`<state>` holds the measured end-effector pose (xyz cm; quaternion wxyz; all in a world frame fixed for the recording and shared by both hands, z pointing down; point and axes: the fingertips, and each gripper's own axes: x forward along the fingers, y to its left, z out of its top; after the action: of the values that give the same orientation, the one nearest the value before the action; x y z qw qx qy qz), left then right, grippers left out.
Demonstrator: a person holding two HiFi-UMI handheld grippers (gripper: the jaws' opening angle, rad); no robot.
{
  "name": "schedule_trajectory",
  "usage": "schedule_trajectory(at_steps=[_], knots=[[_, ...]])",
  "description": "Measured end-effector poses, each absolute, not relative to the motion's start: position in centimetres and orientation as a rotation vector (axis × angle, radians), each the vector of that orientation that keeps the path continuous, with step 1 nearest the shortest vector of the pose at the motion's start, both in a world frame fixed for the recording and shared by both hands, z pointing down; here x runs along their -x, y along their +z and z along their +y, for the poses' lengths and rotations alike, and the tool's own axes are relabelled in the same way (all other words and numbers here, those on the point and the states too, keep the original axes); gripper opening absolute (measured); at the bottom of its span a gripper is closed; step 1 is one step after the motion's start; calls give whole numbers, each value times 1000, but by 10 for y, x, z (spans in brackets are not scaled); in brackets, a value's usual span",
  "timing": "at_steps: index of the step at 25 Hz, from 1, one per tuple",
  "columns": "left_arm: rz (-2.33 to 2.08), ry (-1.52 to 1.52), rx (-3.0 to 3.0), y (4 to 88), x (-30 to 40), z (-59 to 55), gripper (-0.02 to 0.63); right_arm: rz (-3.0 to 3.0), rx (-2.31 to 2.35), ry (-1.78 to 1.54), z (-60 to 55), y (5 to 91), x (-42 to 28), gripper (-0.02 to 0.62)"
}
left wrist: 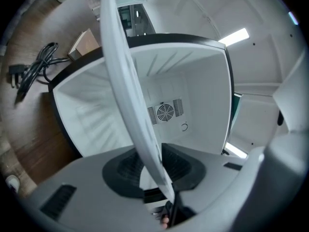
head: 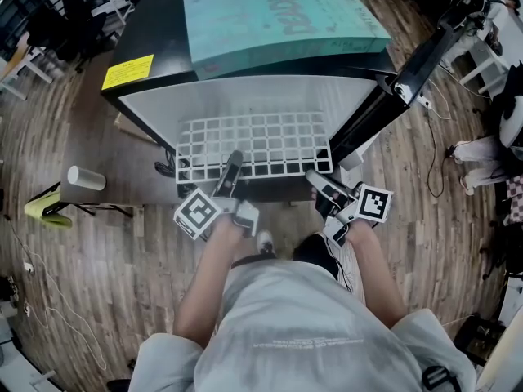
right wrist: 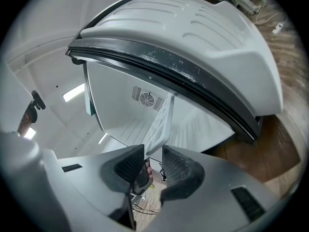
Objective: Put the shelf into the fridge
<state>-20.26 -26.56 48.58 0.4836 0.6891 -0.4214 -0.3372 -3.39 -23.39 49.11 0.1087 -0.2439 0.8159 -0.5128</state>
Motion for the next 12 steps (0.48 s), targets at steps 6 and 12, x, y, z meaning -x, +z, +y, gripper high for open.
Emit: schedule_trajectory(at_steps=[6, 12], knots=[[-1099, -789, -1696, 485, 217, -246, 103, 2411, 735, -1482, -226, 488, 40, 106], [-1153, -722, -1672, 487, 234, -238, 61, 2398, 827, -1491, -233, 487, 43, 87]])
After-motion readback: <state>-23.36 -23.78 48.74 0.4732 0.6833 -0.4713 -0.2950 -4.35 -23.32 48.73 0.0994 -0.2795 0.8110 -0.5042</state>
